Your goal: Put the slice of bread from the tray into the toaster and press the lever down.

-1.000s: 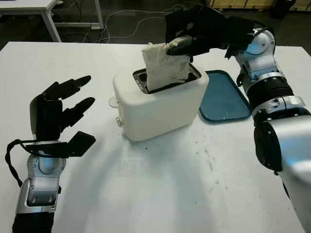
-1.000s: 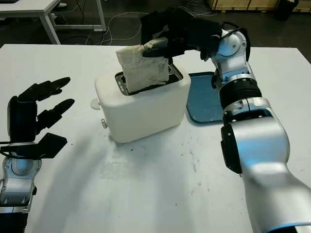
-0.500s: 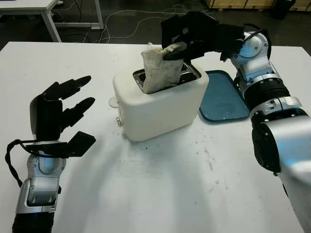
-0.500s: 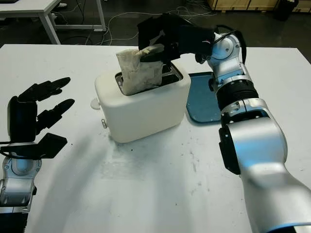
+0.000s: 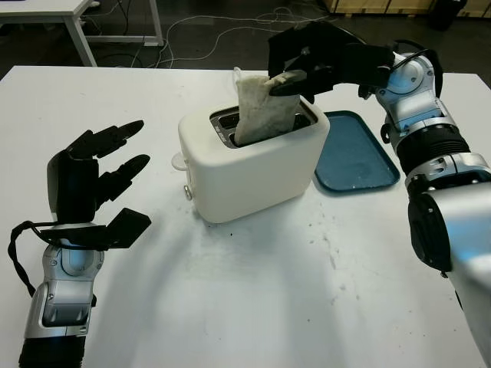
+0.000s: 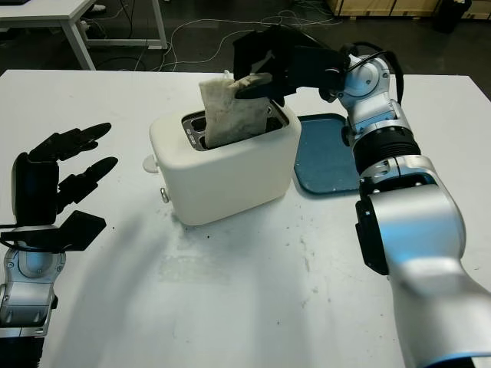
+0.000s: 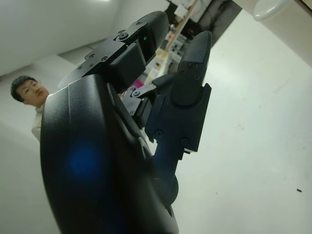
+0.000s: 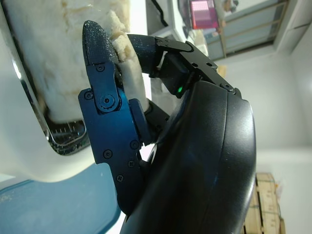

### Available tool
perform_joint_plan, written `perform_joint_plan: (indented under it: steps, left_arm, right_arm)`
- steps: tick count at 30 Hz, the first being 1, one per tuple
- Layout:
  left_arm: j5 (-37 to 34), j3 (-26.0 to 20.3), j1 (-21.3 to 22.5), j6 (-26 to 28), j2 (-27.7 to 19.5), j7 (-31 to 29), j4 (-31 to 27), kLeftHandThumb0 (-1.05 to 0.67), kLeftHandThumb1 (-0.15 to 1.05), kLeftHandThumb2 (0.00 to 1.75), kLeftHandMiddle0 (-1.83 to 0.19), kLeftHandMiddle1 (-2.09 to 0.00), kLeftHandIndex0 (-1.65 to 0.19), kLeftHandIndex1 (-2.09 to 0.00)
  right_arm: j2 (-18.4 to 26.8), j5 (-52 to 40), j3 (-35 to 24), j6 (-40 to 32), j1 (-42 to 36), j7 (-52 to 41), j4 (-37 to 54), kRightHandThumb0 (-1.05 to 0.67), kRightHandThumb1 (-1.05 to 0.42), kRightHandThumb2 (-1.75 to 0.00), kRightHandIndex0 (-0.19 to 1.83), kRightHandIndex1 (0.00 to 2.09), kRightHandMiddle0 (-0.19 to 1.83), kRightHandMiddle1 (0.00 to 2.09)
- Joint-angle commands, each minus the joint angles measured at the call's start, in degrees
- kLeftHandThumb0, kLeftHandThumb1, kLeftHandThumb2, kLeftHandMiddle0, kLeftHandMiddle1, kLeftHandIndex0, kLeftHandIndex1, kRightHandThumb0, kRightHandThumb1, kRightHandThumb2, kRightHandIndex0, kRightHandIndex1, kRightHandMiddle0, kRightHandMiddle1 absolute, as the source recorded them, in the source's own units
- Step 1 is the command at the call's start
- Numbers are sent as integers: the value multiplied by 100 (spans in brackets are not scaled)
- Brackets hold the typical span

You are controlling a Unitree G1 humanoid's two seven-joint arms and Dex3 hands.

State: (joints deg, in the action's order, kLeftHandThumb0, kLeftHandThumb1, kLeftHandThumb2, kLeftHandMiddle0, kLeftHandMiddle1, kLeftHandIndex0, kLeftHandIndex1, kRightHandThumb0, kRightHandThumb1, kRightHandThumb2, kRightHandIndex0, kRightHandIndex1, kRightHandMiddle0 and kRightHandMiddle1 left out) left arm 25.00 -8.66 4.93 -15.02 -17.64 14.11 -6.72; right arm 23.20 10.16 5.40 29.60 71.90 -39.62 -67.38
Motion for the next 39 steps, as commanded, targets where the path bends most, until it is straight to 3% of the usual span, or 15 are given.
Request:
perform_joint_plan:
  steps: [1,11,14,15,17,19,21,23,30,39]
  left_arm:
    - [31,-8,-56,-3,11,50,-65,-37,89,0,-66,-79,-93,-1]
    - [69,0,-38,-26,0,84,-41,-38,89,0,-68,-79,-94,-1]
    - [24,-7,-39,-53,18,75,-33,-37,89,0,-67,-79,-93,-1]
    - [7,-11,-40,-58,29,73,-31,-36,89,0,-67,-79,-93,-1]
    - [-11,-16,-48,-61,28,55,-30,-36,89,0,-67,-79,-93,-1]
    - [-7,-20,-57,-57,21,49,-32,-37,90,0,-67,-79,-93,-1]
    - [19,-22,-63,-13,20,42,-59,-37,89,0,-66,-79,-93,-1]
    - [59,-19,-63,-13,8,57,-56,-38,90,0,-66,-79,-93,-1]
    - [56,-15,-57,-45,15,74,-32,-38,89,0,-67,-79,-93,-1]
    - [58,-13,-55,-93,1,84,-16,-38,89,0,-67,-79,-94,-1]
  right_arm:
    - [165,82,32,170,-40,123,-54,-39,-92,-39,109,175,89,175]
    - [356,234,161,430,-107,73,-150,-42,-92,-38,105,175,83,175]
    - [350,365,327,550,-189,50,-1,-48,-92,-29,101,175,80,175]
    - [349,419,399,606,-223,30,94,-57,-89,-15,88,172,74,166]
    - [374,536,556,699,-272,-51,288,-65,-85,-4,73,164,72,140]
    - [398,604,701,669,-325,-225,552,-72,-79,-1,43,140,79,71]
    - [415,613,780,632,-393,-297,788,-71,-75,0,30,128,84,26]
    - [452,659,846,656,-452,-249,976,-67,-73,0,23,123,82,13]
    - [552,882,940,543,-580,58,1385,-67,-71,0,5,100,70,1]
    - [618,875,842,518,-632,188,1532,-62,-64,0,2,99,56,0]
